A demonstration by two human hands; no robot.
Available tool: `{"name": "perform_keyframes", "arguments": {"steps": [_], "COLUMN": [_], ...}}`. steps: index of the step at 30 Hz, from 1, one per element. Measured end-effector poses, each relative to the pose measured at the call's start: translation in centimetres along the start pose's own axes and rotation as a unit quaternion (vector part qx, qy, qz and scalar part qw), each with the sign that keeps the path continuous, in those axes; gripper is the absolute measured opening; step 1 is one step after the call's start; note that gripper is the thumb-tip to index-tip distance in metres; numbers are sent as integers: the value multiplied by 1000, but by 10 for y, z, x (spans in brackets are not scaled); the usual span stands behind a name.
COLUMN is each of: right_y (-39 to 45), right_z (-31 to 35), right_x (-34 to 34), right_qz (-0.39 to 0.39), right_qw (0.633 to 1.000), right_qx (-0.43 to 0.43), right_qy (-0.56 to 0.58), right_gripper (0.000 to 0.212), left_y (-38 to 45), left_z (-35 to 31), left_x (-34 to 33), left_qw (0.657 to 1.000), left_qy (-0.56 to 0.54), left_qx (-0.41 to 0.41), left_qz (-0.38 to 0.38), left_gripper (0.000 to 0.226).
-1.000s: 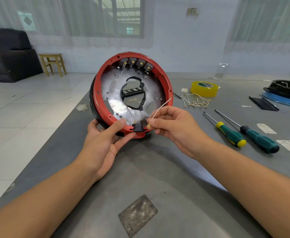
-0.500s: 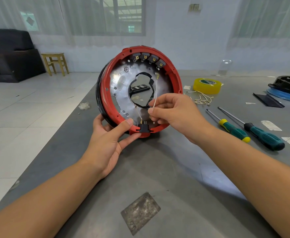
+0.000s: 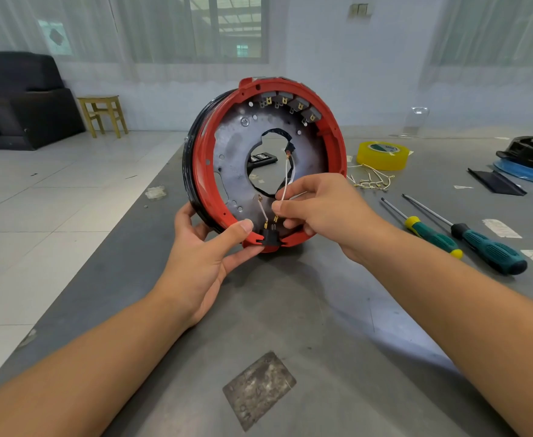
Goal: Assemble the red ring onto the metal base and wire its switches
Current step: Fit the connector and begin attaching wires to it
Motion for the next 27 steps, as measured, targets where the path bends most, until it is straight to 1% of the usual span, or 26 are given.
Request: {"name": "perform_keyframes", "arguments": {"steps": [12,18,24,27], "right_y": [-2,-1,-3,-1], "right_z": [-1,-2,-2,-1], "right_x": [-5,-7,-10,-12], "right_qz": [9,7,8,5], "right_qw": [1000,999,999,998], "right_qx": [-17,-19,-13,-11], "right_qy": [-7,-31,-52,-56], "right_gripper": [10,12,10,10], "left_y": [-3,-2,-1,0], "left_z": [-2,-2,-1,0], "left_x": [-3,-2,0,3], "left_qw": [1000,1000,1000,1000], "left_qy": [10,6,-5,-14], "left_qx": [-4,-1,4,8], "left_qz": [7,6,3,0], "left_gripper": [85,89,84,86]}}
Point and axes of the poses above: each hand's wrist, its own y-axis towards the middle knuckle, its own x-axis out of the back of the hand, z = x × y, the point moved 2 cm from there along y, towards the middle knuckle, and after that the axes turned 10 degrees about x, right-handed, at the moved point
